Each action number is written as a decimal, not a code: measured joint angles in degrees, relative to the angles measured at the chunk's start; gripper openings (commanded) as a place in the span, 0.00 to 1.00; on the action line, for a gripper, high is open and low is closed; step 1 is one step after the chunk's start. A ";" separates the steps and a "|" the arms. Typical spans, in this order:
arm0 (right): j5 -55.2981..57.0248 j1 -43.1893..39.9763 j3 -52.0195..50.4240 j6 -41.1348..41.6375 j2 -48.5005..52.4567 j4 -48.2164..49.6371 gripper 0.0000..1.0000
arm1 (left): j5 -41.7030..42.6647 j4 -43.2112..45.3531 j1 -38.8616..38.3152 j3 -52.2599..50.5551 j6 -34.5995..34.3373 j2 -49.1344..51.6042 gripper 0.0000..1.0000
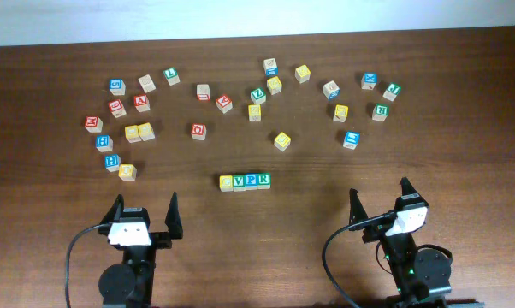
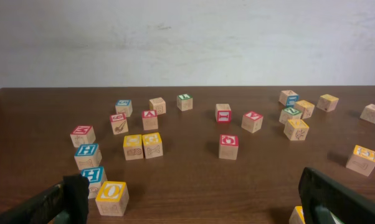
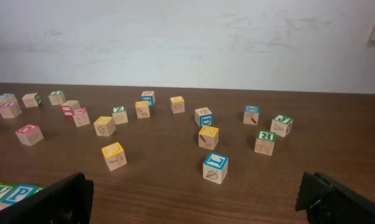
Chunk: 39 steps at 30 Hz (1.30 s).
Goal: Spell out CVPR
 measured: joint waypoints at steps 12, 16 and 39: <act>0.00 0.00 0.00 0.00 0.00 0.00 0.98 | 0.00 0.00 0.00 0.00 -0.26 0.00 0.99; 0.00 0.00 0.00 -0.02 0.00 0.00 0.98 | 0.00 0.02 0.00 0.00 -0.26 0.00 0.99; 1.29 -4.50 0.00 -0.02 0.00 -0.17 0.98 | 0.00 0.00 0.00 0.00 -0.26 0.00 0.99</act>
